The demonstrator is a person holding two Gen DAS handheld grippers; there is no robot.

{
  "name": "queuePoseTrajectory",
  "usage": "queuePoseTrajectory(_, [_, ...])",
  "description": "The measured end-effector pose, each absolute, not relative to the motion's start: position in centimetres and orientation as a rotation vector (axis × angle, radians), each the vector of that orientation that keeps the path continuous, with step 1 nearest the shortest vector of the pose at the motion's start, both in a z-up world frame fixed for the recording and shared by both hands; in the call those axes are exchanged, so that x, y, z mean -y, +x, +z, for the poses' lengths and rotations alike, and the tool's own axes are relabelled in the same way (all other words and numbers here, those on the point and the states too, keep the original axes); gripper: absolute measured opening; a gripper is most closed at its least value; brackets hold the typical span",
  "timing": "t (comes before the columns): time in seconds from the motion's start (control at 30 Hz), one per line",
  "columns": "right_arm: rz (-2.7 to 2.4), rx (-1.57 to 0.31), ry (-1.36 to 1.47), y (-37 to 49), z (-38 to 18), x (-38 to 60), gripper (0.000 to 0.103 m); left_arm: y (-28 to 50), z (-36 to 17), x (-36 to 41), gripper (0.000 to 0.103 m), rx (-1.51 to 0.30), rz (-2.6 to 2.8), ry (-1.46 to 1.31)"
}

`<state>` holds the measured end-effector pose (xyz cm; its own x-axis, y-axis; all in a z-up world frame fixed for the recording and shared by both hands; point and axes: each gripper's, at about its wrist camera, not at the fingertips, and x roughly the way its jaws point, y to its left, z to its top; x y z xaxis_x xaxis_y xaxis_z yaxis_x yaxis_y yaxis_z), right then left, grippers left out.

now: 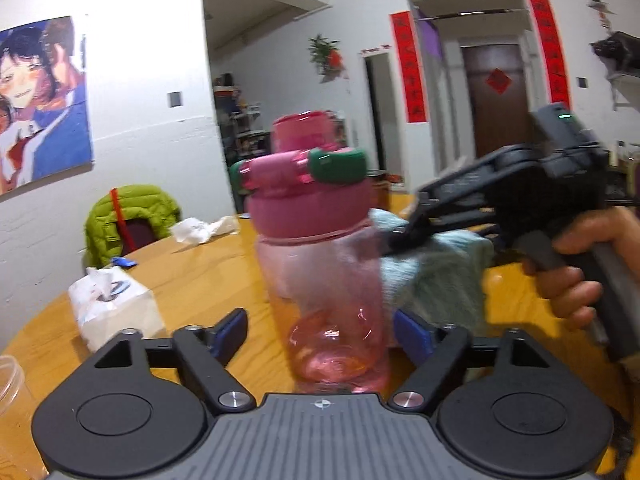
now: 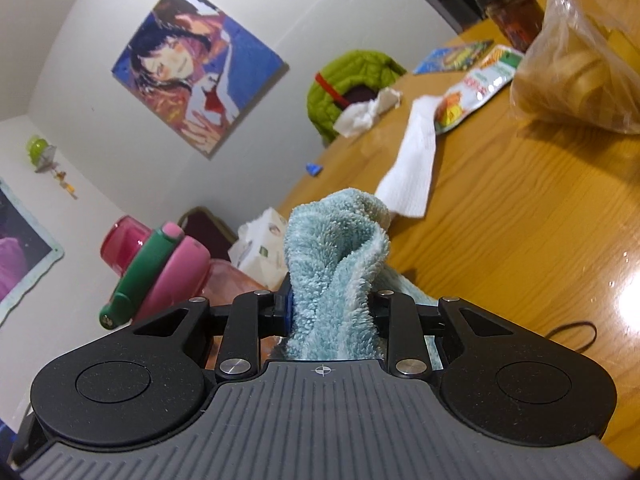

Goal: Clean container
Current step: 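Keep rubbing the towel on the bottle with the right tool while the left tool holds it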

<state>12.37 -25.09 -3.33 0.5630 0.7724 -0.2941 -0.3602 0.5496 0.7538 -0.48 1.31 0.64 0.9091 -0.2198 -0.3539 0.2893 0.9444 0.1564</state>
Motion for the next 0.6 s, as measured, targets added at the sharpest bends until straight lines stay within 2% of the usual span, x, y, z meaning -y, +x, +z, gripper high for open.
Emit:
queuePoseTrajectory(0.17, [0.755,-0.695,0.737,13.1,-3.9,24.6,0.029,-0.5,0.2,-0.5,0.066,-0.340,-0.279,0.258])
queuePoseTrajectory(0.23, [0.773,-0.703,0.702,12.9,-3.7,24.1,0.031,-0.1,0.1,-0.7,0.070,-0.328,-0.286,0.241])
queuePoseTrajectory(0.6, [0.821,-0.701,0.543,10.7,-0.9,24.6,0.030,2.1,-0.8,-1.6,0.071,-0.289,-0.291,0.257])
